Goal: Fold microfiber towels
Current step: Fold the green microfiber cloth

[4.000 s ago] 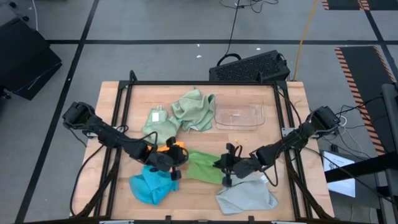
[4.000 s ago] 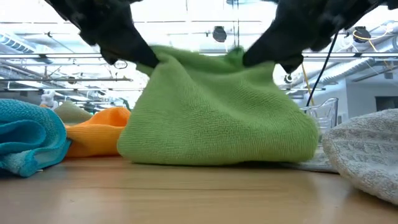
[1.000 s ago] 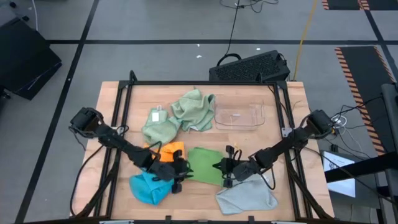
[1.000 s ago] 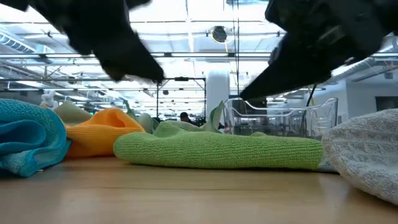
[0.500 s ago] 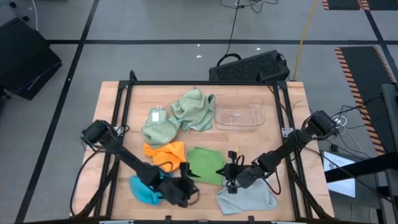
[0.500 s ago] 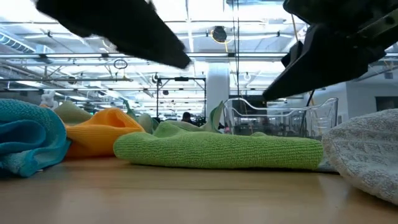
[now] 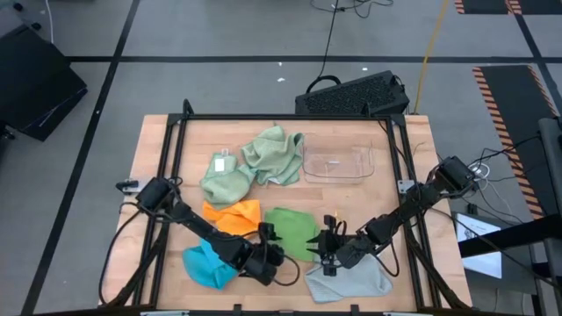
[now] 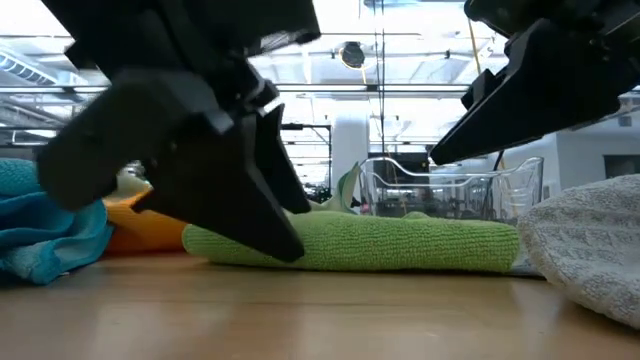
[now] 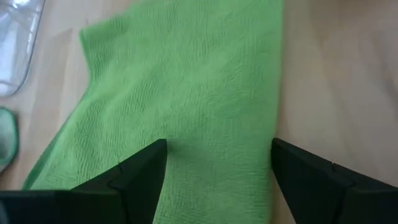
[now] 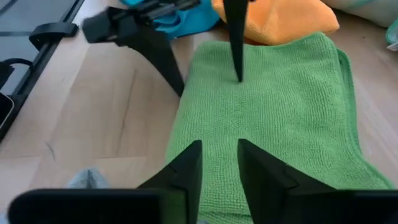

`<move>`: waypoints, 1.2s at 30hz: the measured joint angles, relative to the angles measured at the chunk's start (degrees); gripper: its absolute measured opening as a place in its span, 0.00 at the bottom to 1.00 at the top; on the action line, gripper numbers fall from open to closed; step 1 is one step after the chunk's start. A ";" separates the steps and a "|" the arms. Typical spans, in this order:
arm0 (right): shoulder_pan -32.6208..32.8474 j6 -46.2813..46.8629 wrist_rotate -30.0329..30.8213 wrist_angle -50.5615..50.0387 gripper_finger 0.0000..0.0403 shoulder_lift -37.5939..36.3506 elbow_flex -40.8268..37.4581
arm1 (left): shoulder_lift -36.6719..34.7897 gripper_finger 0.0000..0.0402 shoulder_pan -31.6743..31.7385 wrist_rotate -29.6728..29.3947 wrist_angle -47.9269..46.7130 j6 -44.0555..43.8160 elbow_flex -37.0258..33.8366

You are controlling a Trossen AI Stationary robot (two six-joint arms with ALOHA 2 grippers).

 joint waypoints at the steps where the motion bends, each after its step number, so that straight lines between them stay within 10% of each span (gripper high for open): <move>1: 0.02 0.18 0.00 0.04 0.26 0.00 -0.01 | 0.00 0.71 0.42 1.06 0.16 -0.09 -0.58; 6: 0.08 2.03 -0.04 1.04 0.32 0.00 0.01 | -0.33 0.60 2.17 5.48 0.88 -0.09 -1.79; 16: 1.15 1.67 0.43 6.19 0.35 0.04 0.01 | -0.46 0.04 4.52 9.43 2.11 3.29 -2.01; 25: 1.26 -0.16 3.76 10.42 0.38 6.68 1.94 | -6.60 0.02 7.83 13.72 1.75 3.36 -2.22; 36: -1.90 -3.82 8.52 7.30 0.68 8.98 5.54 | -7.75 0.02 11.03 21.64 1.21 0.34 -2.19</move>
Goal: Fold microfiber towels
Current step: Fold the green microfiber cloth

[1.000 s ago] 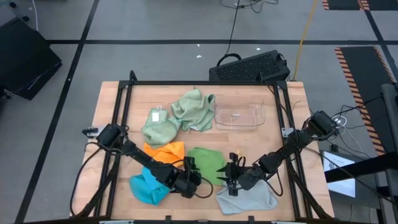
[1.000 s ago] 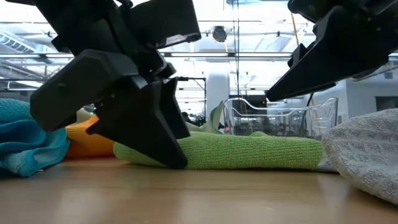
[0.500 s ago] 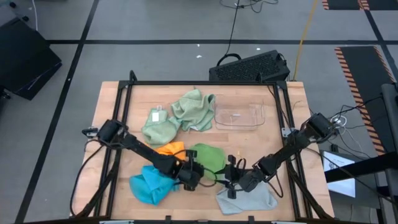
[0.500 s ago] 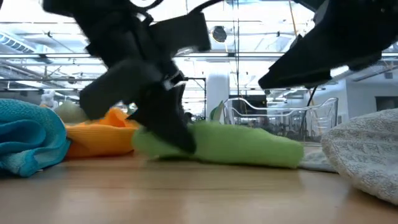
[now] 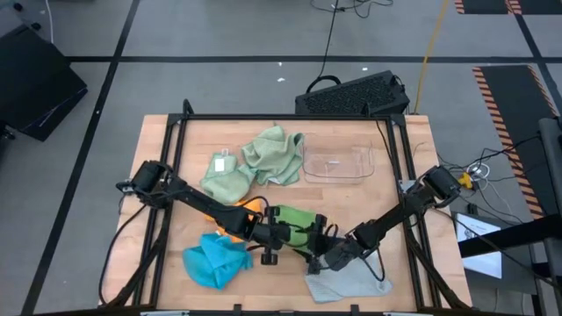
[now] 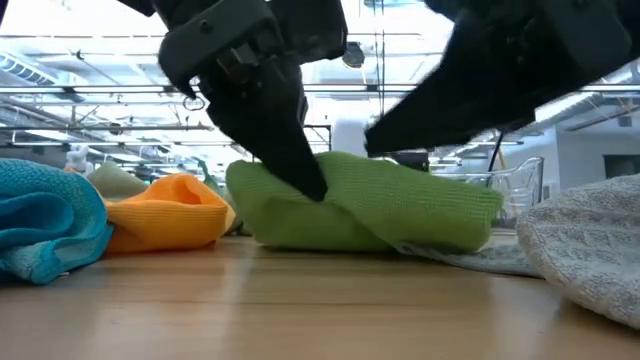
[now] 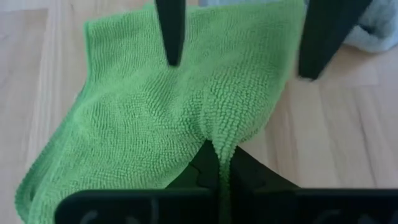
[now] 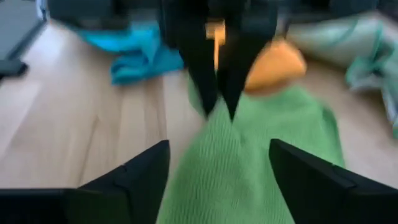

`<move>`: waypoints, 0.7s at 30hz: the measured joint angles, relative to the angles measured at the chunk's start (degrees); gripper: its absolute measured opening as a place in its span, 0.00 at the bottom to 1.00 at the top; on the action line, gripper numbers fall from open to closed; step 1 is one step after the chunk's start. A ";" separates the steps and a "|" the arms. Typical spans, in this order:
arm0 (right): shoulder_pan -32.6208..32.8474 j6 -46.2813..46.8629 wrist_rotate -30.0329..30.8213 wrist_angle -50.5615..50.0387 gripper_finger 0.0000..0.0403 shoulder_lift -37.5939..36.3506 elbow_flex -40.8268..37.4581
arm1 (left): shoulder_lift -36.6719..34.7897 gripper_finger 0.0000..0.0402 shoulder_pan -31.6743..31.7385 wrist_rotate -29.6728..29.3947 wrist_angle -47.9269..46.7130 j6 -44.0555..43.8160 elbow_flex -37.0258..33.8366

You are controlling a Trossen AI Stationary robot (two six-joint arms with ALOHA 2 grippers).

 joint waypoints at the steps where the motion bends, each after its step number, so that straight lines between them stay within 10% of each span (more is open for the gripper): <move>1: -0.30 1.64 -1.69 -1.83 0.70 0.04 0.00 | -0.01 0.02 0.04 0.01 0.17 0.01 0.02; 11: -0.72 5.92 -5.35 -5.72 0.66 0.43 -0.03 | -0.01 0.02 0.15 1.55 1.32 -0.54 0.02; 21: -1.52 7.67 -3.82 -6.07 0.27 3.57 -0.04 | -0.01 0.01 0.15 2.74 2.84 -0.35 0.04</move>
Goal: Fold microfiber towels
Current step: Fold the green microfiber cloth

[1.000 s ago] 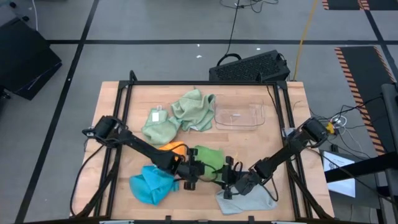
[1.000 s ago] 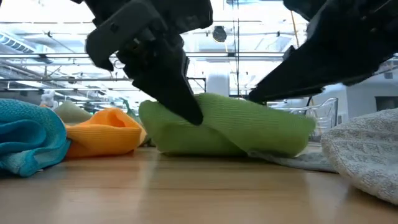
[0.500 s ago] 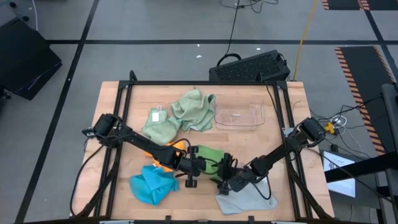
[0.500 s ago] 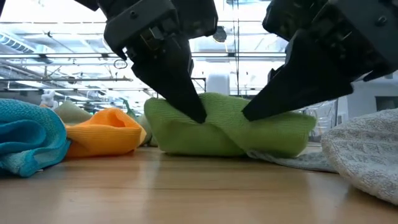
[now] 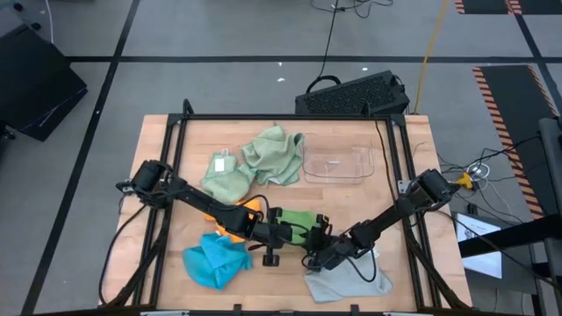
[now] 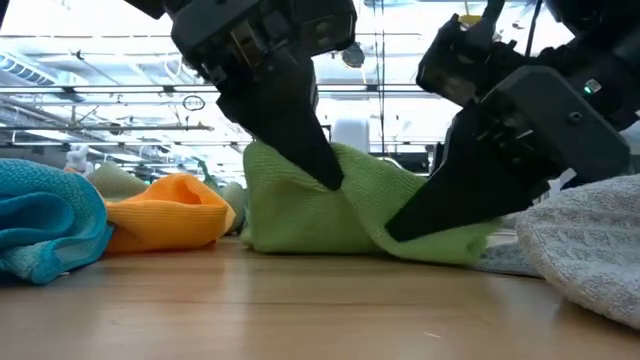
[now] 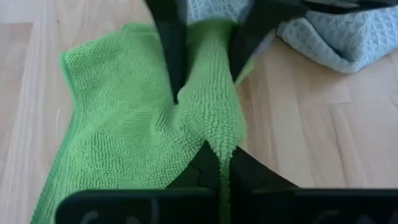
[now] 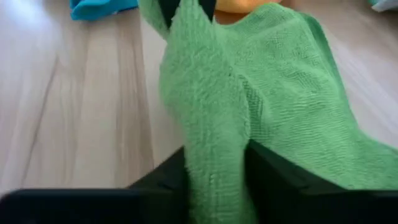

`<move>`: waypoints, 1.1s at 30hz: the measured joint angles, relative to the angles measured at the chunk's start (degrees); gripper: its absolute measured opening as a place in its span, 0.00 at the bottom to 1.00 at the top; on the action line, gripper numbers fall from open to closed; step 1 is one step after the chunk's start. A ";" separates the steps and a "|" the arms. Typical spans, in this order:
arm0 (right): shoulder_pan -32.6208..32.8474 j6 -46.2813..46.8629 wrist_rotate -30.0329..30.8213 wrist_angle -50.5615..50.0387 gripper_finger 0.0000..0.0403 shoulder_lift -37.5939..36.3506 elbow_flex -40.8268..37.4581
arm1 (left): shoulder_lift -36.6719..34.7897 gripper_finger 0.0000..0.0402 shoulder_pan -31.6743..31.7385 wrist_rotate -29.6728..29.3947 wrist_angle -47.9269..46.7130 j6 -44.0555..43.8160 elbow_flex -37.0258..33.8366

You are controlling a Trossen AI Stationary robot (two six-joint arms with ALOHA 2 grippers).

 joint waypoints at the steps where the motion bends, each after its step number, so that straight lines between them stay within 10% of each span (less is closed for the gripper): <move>1: 0.06 -0.99 -0.01 -0.29 0.21 -0.40 0.00 | 0.00 0.02 0.00 0.00 -0.06 0.01 0.00; 5: 0.04 -3.41 0.01 -1.81 0.03 -2.58 0.00 | 0.00 0.08 0.00 -0.19 0.08 -1.10 0.02; 23: -3.09 -11.14 2.99 -4.69 0.02 -10.02 -0.04 | -0.07 0.49 -3.31 -8.58 -0.85 -9.16 0.07; 33: -2.38 -21.78 8.21 -5.00 0.02 -15.61 -0.04 | -1.84 0.48 -5.11 -5.94 4.06 -5.43 0.07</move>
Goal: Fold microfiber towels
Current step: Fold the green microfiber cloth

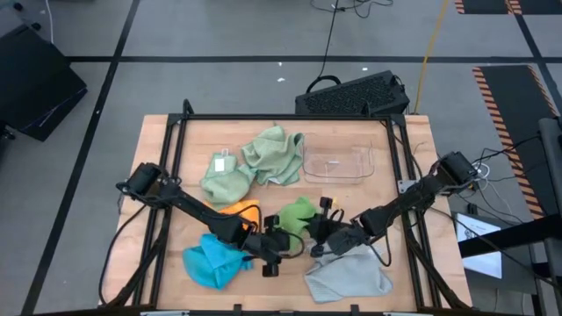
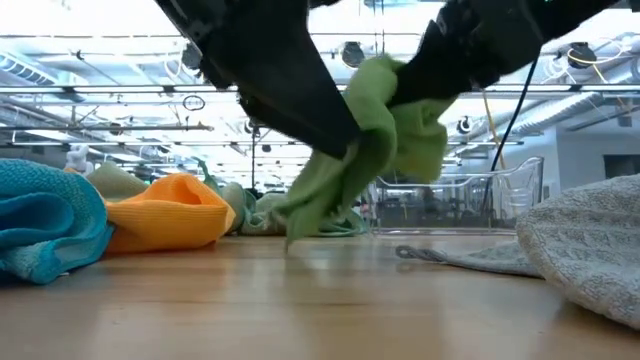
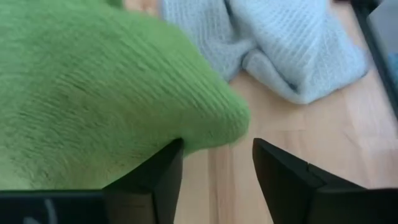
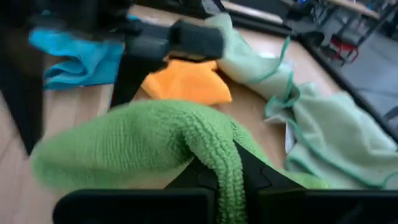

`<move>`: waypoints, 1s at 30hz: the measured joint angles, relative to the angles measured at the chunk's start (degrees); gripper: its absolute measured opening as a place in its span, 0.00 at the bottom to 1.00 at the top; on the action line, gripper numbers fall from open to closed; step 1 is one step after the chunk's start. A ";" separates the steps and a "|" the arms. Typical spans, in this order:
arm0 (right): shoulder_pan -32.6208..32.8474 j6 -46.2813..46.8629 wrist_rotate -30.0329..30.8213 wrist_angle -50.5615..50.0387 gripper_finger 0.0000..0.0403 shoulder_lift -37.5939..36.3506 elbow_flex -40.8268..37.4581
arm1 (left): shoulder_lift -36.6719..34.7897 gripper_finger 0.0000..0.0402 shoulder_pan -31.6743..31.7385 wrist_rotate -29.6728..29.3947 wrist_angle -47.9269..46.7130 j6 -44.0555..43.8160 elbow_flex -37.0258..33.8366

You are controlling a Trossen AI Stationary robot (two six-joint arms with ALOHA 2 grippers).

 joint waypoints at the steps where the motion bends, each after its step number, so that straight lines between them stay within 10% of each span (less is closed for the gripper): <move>1: 0.29 -0.86 0.77 0.01 0.02 -0.52 0.00 | -0.92 0.46 -0.01 0.14 0.33 0.08 0.01; 13: 3.92 -11.39 2.23 3.55 0.02 -2.21 -2.64 | -13.90 0.30 -6.28 -3.77 -5.24 13.77 0.02; 18: 3.92 -18.96 -1.69 17.84 0.02 -2.21 -7.53 | -14.12 0.30 -7.20 -19.17 -5.37 19.95 0.04; 30: -2.15 -33.90 -19.30 48.14 0.02 -2.19 -19.41 | -10.64 0.69 -3.87 -19.10 2.62 31.98 -0.02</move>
